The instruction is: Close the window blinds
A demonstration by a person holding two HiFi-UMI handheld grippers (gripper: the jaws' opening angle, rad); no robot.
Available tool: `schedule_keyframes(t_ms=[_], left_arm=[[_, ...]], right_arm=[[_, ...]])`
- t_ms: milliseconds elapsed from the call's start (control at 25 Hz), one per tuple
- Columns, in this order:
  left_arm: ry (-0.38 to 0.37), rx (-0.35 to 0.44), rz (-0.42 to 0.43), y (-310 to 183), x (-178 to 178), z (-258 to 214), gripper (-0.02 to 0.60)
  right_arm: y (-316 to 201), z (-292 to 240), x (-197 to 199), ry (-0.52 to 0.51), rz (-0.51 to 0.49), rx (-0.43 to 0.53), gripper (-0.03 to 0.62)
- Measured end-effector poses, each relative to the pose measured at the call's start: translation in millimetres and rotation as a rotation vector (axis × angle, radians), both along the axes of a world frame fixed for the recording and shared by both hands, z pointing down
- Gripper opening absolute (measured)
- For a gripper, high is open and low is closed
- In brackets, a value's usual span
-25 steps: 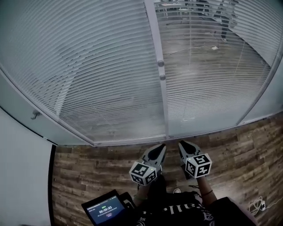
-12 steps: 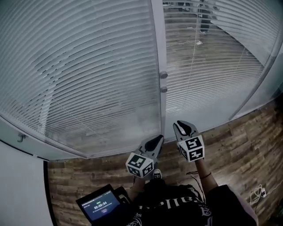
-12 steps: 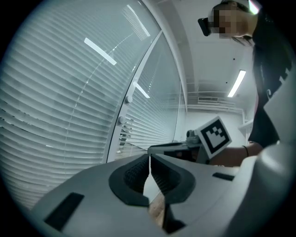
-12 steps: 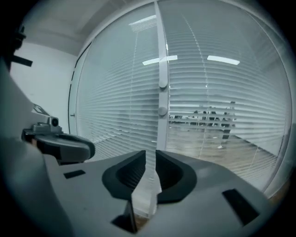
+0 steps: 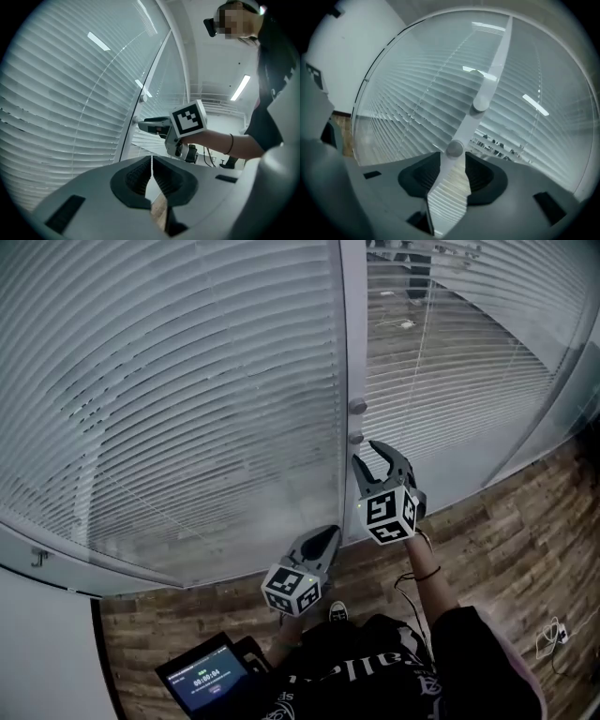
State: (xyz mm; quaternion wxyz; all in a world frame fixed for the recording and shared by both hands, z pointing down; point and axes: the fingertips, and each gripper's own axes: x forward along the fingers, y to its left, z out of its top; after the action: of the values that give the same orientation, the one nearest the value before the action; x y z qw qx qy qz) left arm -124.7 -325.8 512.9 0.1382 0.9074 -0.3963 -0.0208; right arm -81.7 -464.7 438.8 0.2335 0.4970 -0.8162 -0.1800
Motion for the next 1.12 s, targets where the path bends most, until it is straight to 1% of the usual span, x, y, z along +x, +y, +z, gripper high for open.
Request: schedule_keyframes(t_ms=[160, 280, 400, 480, 560, 600, 640, 680, 800, 920, 960, 1040, 1120], left_arm=[[0.004, -0.010, -0.012, -1.5, -3.1, 8.8, 0.014], [0.008, -0.014, -0.027, -3.5, -3.9, 5.4, 0.014], [0.003, -0.021, -0.041, -5.5, -3.9, -1.3, 0.014], [0.002, -0.027, -0.056, -6.9, -6.8, -1.7, 0.014], [0.006, -0.030, -0.073, -7.9, -8.4, -1.3, 0.014], [0.008, -0.030, -0.080, -8.0, -7.1, -1.0, 0.014], [0.010, -0.031, -0.085, -7.5, -4.8, -0.2, 0.014], [0.010, -0.033, -0.090, -6.8, -2.3, 0.8, 0.014], [0.014, -0.038, -0.105, -9.9, -3.3, 3.4, 0.014], [0.022, -0.043, -0.124, -21.5, -12.1, 5.6, 0.014], [0.023, -0.044, -0.131, -23.6, -11.2, 5.7, 0.014], [0.023, -0.046, -0.138, -23.2, -1.1, 4.3, 0.014], [0.022, -0.048, -0.141, -22.1, 9.0, 2.9, 0.014]], right_arm=[[-5.8, 2.4, -8.0, 0.154, 0.016, 0.094, 0.153], [-11.2, -1.4, -10.1, 0.248, 0.024, 0.162, 0.153], [-18.9, -6.0, -9.6, 0.328, 0.017, 0.195, 0.153], [-23.4, -8.1, -8.0, 0.343, 0.024, 0.207, 0.152], [-25.3, -8.1, -6.8, 0.304, 0.023, 0.183, 0.141], [-25.2, -7.9, -5.3, 0.254, 0.025, 0.157, 0.138], [-24.7, -7.9, -3.1, 0.175, 0.031, 0.121, 0.137], [-24.2, -8.1, -0.5, 0.071, 0.041, 0.073, 0.135], [-28.7, -5.0, 1.7, -0.307, 0.065, -0.109, 0.135], [-41.4, 1.6, -3.2, -0.745, 0.053, -0.331, 0.135], [-43.3, 2.0, -1.8, -0.867, 0.043, -0.396, 0.135], [-42.0, 0.7, 8.5, -1.055, 0.022, -0.499, 0.135], [-39.8, -1.4, 17.9, -1.201, 0.000, -0.579, 0.135]])
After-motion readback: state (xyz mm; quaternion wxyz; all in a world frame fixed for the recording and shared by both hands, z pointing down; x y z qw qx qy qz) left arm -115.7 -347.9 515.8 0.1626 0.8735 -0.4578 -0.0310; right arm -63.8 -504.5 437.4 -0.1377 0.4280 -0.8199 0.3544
